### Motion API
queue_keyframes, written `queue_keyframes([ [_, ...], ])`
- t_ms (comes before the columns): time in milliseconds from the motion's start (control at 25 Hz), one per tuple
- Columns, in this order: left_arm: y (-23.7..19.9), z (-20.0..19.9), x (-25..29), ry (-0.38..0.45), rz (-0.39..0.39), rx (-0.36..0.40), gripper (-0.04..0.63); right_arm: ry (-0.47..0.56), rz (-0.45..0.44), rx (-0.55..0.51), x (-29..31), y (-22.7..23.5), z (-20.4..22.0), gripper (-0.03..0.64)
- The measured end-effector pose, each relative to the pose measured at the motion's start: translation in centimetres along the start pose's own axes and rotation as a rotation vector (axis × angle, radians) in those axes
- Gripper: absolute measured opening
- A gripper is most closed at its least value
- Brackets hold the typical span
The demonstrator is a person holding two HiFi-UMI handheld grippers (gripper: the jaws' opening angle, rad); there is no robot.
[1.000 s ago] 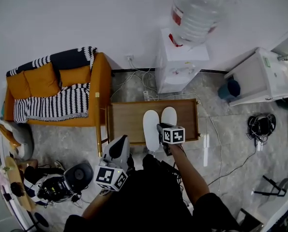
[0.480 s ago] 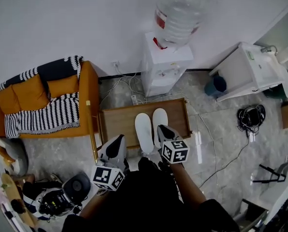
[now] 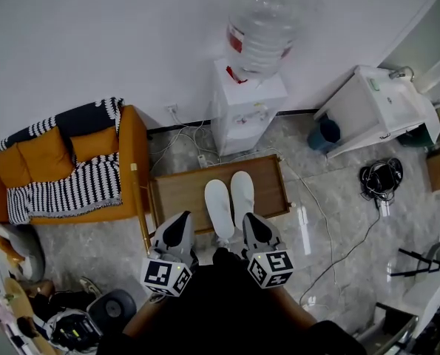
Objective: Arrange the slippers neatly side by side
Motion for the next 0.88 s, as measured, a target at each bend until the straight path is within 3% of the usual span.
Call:
queue_keyframes([
  [880, 0.1, 0.4, -0.1, -0.006, -0.014, -0.002, 0.012, 0.017, -0.021, 0.009, -1.2, -0.5, 0.1, 0.012],
])
Point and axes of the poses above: the fingertips, and each gripper's own axes: x forward along the fingers, y to its right, z out of its underside, the point moved 7 cm from there along -x, backward along the fingers, and after that the axes turned 3 degrees about x, right-handed, at the moved point
